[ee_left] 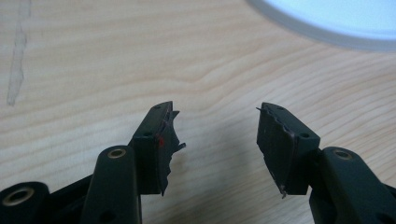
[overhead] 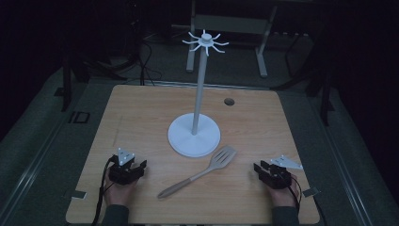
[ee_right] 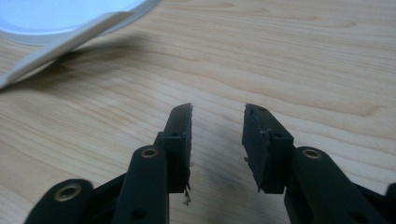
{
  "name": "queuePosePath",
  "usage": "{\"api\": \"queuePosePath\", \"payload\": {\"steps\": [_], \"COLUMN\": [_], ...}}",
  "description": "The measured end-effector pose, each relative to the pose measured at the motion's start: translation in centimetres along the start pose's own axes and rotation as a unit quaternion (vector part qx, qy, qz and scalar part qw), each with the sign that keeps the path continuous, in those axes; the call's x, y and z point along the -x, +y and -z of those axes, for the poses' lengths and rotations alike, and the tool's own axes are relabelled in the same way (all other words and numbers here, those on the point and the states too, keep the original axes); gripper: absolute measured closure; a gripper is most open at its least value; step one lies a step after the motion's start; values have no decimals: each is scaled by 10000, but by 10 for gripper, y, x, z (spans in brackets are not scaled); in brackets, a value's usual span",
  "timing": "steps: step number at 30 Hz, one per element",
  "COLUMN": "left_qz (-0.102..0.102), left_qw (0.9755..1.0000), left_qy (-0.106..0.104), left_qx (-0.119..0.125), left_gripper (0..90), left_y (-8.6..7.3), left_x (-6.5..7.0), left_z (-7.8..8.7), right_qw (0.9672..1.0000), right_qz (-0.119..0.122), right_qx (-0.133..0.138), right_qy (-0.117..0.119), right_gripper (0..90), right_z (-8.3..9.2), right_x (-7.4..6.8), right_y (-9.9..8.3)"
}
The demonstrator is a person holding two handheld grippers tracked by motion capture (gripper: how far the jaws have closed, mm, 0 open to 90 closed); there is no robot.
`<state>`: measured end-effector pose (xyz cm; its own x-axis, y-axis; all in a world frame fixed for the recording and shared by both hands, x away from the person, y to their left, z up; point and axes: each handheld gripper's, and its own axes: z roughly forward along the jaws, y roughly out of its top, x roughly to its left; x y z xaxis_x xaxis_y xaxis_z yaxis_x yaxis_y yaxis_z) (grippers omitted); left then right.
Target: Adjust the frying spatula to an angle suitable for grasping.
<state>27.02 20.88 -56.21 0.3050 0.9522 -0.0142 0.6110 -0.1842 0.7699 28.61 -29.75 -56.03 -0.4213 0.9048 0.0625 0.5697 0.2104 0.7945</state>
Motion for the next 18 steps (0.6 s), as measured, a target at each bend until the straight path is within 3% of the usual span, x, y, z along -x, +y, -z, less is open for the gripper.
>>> {"api": "queuePosePath", "payload": {"steps": [1, 6, 18], "left_qz": [30, 157, 99], "left_qw": [9999, 9998, 9999], "left_qy": [-3, 1, 45], "left_qx": [108, 146, 82], "left_gripper": [464, 465, 474], "left_y": [1, 0, -1], "left_x": [0, -4, -2], "left_z": [3, 5, 5], "right_qw": [10000, 9997, 9989], "right_qz": [65, 138, 390], "right_qx": [53, 174, 36], "right_qy": [11, 35, 256], "right_gripper": [640, 667, 715], "right_z": [1, 4, -1], "right_x": [-3, -8, -20], "right_y": [2, 6, 28]}}
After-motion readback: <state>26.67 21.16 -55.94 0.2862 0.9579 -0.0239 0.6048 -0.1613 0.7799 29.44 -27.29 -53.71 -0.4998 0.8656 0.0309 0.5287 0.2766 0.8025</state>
